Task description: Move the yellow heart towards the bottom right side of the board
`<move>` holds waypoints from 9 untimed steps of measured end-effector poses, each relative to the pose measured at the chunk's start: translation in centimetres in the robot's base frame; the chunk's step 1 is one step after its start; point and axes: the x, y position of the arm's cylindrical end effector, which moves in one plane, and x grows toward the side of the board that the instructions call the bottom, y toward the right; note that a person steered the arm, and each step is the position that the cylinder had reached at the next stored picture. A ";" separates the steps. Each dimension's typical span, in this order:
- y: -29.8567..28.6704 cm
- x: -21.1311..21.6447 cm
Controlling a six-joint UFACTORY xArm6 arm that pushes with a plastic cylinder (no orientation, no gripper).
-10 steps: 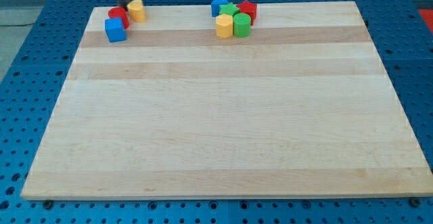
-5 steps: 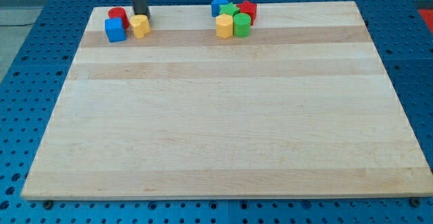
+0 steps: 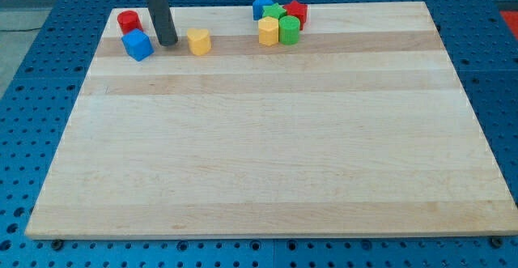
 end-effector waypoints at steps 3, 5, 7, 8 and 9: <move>12.6 5.2; 20.5 7.4; 25.7 6.7; 28.1 7.0; 30.9 10.1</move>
